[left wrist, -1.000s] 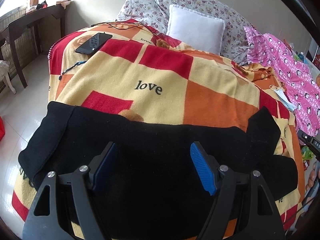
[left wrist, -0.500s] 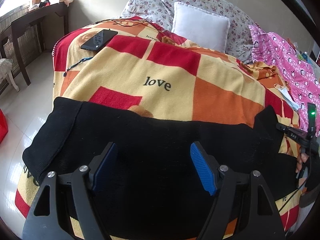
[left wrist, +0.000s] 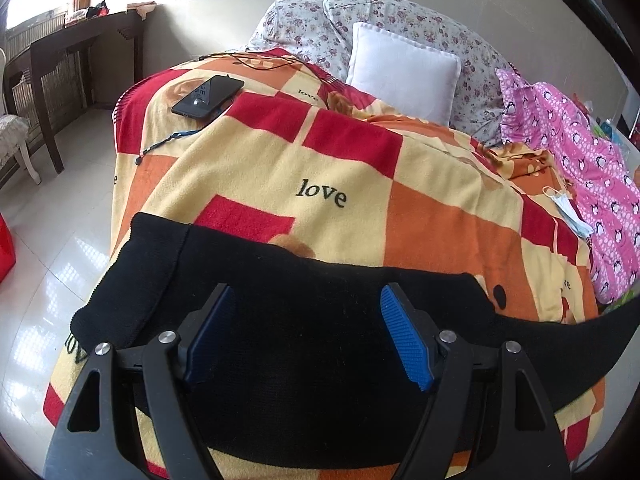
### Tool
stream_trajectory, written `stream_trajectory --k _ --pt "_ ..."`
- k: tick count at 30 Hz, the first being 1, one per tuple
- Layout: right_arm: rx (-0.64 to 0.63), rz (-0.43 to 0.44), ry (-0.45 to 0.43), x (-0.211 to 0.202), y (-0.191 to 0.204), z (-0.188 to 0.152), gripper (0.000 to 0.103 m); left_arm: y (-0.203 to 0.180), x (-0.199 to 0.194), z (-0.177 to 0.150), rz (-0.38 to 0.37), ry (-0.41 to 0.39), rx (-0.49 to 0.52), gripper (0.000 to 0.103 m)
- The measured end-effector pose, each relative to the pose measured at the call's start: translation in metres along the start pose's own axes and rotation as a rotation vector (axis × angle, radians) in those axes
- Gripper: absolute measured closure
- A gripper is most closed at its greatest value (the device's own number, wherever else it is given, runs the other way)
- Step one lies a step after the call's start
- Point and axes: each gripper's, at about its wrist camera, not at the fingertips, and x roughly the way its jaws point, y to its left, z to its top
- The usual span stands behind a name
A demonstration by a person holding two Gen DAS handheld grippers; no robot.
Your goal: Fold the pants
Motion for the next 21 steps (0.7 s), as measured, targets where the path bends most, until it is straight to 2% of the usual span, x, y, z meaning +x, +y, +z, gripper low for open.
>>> stream_trajectory --k 1,4,6,8,11,14,17,20,21 --pt "0.009 -0.022 0.017 0.003 -0.004 -0.006 0.102 -0.001 0.001 -0.001 0.001 0.001 0.001 0.028" --pt "0.030 -0.117 0.160 0.044 -0.023 -0.041 0.102 0.000 0.003 -0.005 0.000 0.012 -0.004 0.028" --pt "0.060 -0.131 0.243 0.067 -0.032 -0.063 0.102 0.003 0.002 -0.009 0.013 0.018 0.001 0.028" --pt "0.060 -0.116 0.293 0.072 -0.032 -0.076 0.100 0.009 -0.002 -0.011 0.033 0.019 0.008 0.028" --pt "0.028 -0.069 0.285 0.052 -0.026 -0.076 0.091 0.021 -0.007 -0.007 0.054 0.008 -0.008 0.028" --pt "0.074 -0.077 0.216 0.029 -0.037 -0.063 0.058 0.028 -0.008 -0.002 0.046 -0.001 -0.037 0.028" --pt "0.108 -0.075 0.177 0.034 -0.047 -0.049 0.056 0.024 -0.008 -0.001 0.036 -0.007 -0.033 0.028" --pt "0.104 -0.073 0.216 0.067 -0.045 -0.045 0.056 0.015 -0.008 -0.002 0.035 -0.007 -0.014 0.028" --pt "0.095 -0.084 0.238 0.080 -0.043 -0.046 0.061 0.014 -0.008 -0.003 0.036 -0.005 -0.009 0.028"
